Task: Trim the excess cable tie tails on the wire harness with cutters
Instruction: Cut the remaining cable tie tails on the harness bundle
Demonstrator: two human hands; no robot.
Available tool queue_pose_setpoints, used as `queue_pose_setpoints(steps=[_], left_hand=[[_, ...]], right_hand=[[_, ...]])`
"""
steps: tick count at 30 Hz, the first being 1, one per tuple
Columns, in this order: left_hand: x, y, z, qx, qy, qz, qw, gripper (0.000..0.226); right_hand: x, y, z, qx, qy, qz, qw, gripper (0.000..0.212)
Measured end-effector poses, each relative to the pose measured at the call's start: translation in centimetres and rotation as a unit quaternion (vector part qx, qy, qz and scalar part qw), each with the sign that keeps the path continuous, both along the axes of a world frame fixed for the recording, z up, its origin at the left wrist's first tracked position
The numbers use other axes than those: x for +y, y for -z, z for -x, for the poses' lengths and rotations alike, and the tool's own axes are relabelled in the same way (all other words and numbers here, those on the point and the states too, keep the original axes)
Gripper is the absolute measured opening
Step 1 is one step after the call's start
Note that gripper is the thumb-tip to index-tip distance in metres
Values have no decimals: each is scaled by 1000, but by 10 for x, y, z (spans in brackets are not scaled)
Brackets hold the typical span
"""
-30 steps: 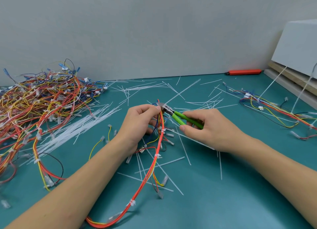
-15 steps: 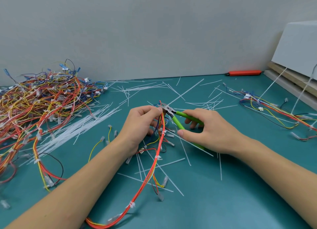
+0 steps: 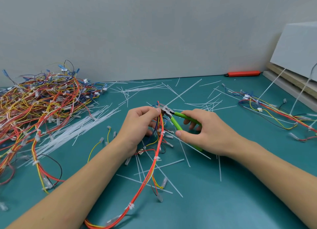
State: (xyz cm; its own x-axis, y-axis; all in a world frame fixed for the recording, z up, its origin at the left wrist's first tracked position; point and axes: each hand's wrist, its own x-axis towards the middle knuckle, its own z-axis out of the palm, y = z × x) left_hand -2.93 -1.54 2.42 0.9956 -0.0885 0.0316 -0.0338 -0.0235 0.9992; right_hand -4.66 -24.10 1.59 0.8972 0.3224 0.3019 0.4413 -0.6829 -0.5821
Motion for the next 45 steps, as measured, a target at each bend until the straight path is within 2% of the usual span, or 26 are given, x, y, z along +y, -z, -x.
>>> queue_pose_setpoints(steps=[5, 9, 13, 15, 18, 21, 23, 27, 32, 37, 40, 42, 45], left_hand=[[0, 0, 0, -2, 5, -1, 1000, 18], [1, -1, 0, -2, -3, 1, 1000, 18], [2, -1, 0, -7, 0, 1, 1000, 17], [1, -1, 0, -6, 1, -2, 1000, 17], [1, 0, 0, -6, 0, -3, 1000, 19], [0, -1, 0, -3, 1, -2, 1000, 16], [-1, -1, 1, -1, 2, -1, 1000, 17], [0, -1, 0, -5, -2, -5, 1000, 19], [0, -2, 1, -8, -3, -1, 1000, 21], [-2, -1, 1, -7, 3, -8, 1000, 21], [-1, 0, 1, -4, 0, -11, 1000, 22], [0, 0, 0, -4, 0, -11, 1000, 20], [-1, 1, 0, -5, 3, -13, 1000, 19]], right_hand=[[-1, -1, 1, 0, 0, -3, 1000, 63], [-1, -5, 1, 4, -15, -4, 1000, 27], [-5, -9, -2, 3, -26, 10, 1000, 20], [-4, -5, -2, 10, -20, -9, 1000, 21], [1, 4, -2, -4, 14, -10, 1000, 46], [1, 6, -1, 6, 12, -6, 1000, 58], [0, 3, -1, 9, 15, -3, 1000, 55], [-1, -4, 0, 16, -14, -8, 1000, 22], [-5, -7, -2, -5, -15, -8, 1000, 19], [-7, -1, -4, -6, 0, 20, 1000, 58], [-4, 0, -2, 0, -1, 34, 999, 73], [-3, -1, -1, 2, 0, 38, 999, 70], [-4, -4, -1, 11, -9, 33, 999, 36]])
